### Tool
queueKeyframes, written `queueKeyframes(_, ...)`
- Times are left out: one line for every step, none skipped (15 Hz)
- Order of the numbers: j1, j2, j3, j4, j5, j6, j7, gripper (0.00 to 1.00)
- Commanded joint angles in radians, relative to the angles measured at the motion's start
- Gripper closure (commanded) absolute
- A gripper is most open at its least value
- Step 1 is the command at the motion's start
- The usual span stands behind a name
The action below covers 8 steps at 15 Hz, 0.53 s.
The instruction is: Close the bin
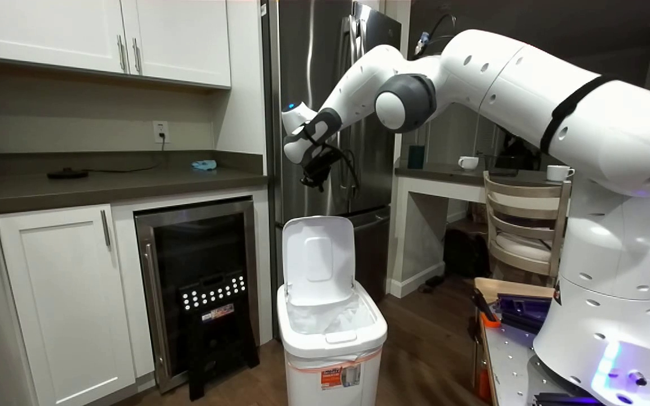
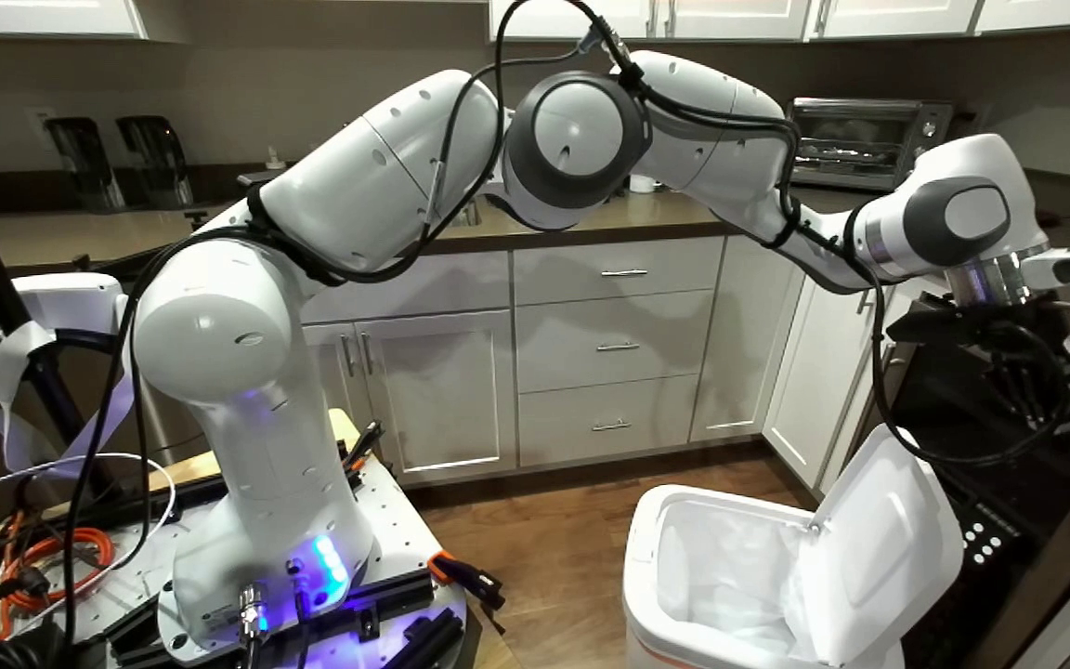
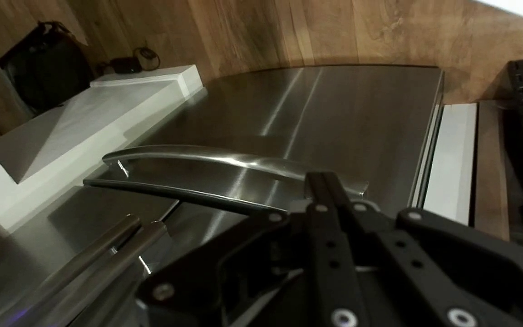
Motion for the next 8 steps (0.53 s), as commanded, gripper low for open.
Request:
queueKeyframes(-0.003,-0.017,0.018,-0.042,0.025,-0.003,0.006,1.0)
queueKeyframes(-0.002,-0.02,0.023,-0.059,0.026,0.008,0.004,1.0)
queueKeyframes(-0.001,-0.021,0.027,-0.074,0.028,0.012,0.006,1.0)
queueKeyframes(-0.002,-0.021,0.031,-0.086,0.029,0.012,0.008,1.0)
queueKeyframes(-0.002,-0.021,0.034,-0.101,0.029,0.018,0.008,1.0)
queueKeyframes(-0.003,-0.021,0.036,-0.114,0.029,0.02,0.009,1.0)
queueKeyframes(-0.005,-0.02,0.038,-0.128,0.029,0.026,0.011,1.0)
queueKeyframes(-0.005,-0.019,0.04,-0.142,0.029,0.031,0.012,1.0)
